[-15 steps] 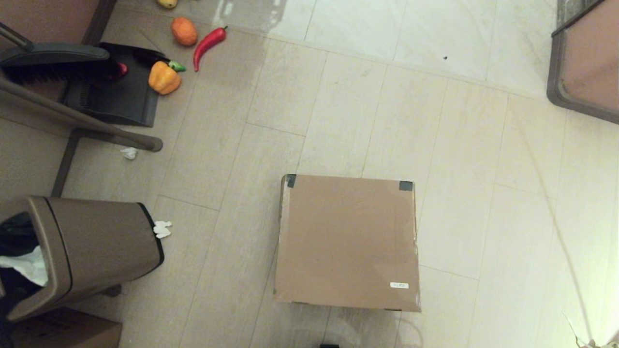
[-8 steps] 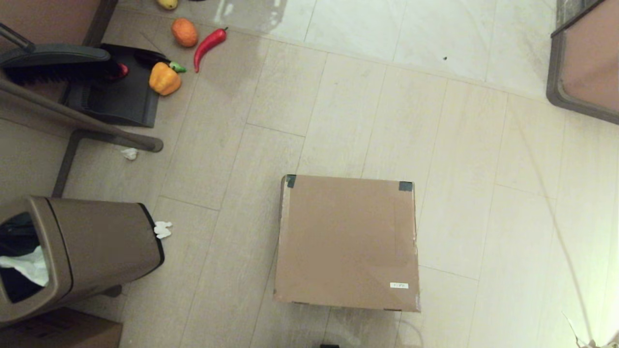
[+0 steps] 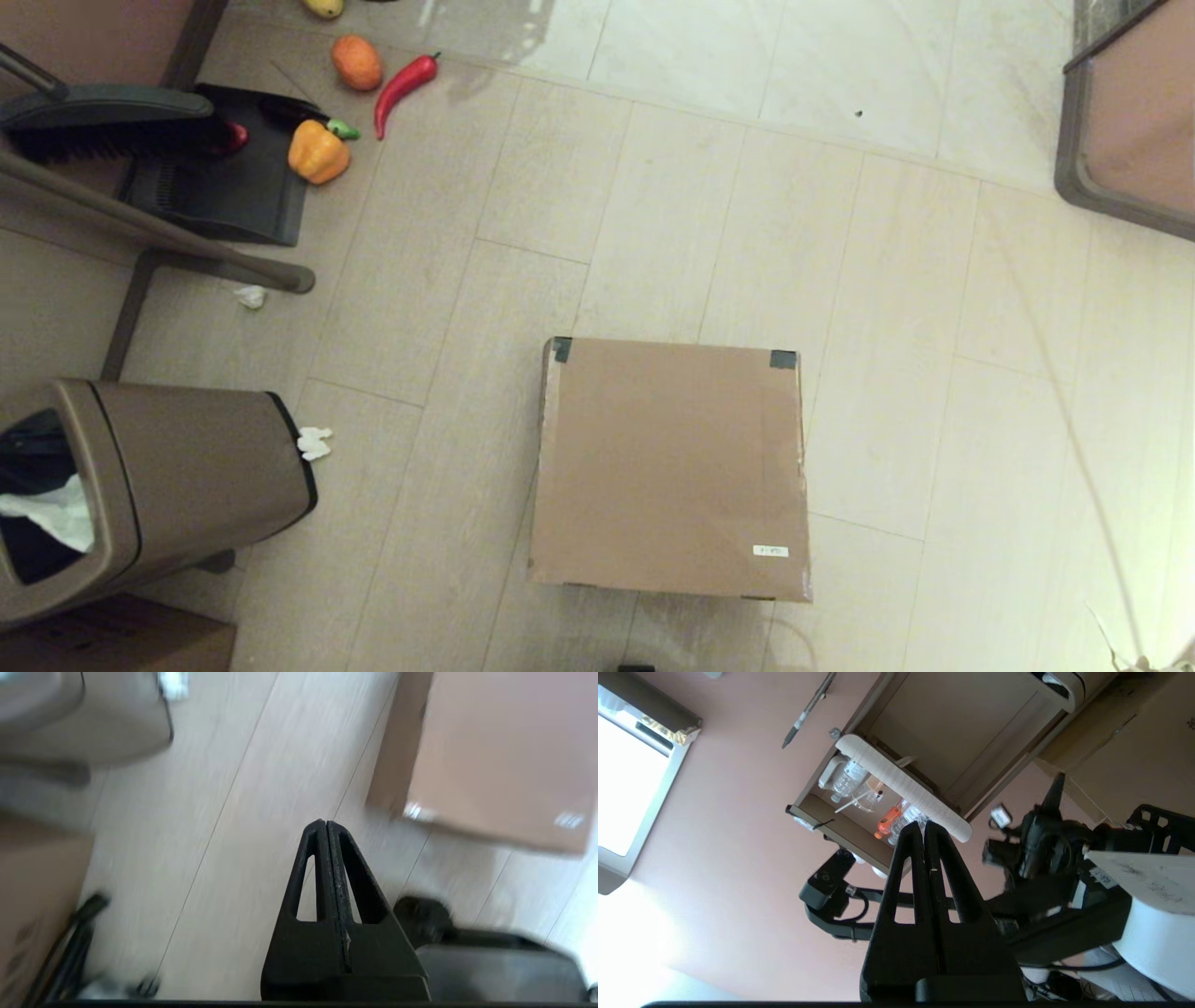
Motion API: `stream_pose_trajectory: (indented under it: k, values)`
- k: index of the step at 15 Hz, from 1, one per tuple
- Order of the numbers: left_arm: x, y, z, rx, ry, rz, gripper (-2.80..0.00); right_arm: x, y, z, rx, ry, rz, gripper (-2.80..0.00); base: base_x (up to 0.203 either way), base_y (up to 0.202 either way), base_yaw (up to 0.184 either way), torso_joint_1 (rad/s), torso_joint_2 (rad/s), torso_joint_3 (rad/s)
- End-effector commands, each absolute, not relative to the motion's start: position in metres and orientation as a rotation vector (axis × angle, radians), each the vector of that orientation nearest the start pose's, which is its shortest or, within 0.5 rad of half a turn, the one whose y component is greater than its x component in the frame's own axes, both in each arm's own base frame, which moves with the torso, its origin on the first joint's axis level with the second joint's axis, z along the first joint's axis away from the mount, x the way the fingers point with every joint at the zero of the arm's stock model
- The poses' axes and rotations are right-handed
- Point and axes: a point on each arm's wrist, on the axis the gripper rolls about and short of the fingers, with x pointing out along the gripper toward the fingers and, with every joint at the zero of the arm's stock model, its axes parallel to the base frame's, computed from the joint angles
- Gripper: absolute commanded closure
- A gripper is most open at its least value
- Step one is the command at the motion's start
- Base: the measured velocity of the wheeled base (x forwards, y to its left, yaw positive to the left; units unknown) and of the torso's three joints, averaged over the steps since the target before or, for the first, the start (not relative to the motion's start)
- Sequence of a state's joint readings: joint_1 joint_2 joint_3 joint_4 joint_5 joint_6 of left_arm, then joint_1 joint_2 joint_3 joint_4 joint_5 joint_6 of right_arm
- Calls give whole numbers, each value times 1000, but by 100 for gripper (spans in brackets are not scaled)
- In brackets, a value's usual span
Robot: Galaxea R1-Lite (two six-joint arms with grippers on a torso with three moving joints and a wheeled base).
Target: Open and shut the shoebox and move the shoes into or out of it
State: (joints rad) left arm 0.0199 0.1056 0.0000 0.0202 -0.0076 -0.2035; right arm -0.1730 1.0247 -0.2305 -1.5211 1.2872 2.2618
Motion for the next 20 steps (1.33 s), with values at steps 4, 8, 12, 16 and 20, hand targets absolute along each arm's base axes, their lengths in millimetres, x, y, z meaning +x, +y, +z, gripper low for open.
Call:
stream_pose_trajectory:
  k: [4,8,12,16,20]
  values:
    - [-22,0,69,-227,36,9,0,89,3,239,1490,758,1030,0,0,0,0,0,0,0]
    - [-22,0,69,-227,36,9,0,92,-6,236,1531,687,949,0,0,0,0,0,0,0]
    - [-22,0,69,-227,36,9,0,87,-10,229,1544,625,893,0,0,0,0,0,0,0]
    - [-22,0,69,-227,36,8,0,67,-1,196,1358,546,878,0,0,0,0,0,0,0]
    - [-22,0,69,-227,36,9,0,55,8,169,1140,418,829,0,0,0,0,0,0,0]
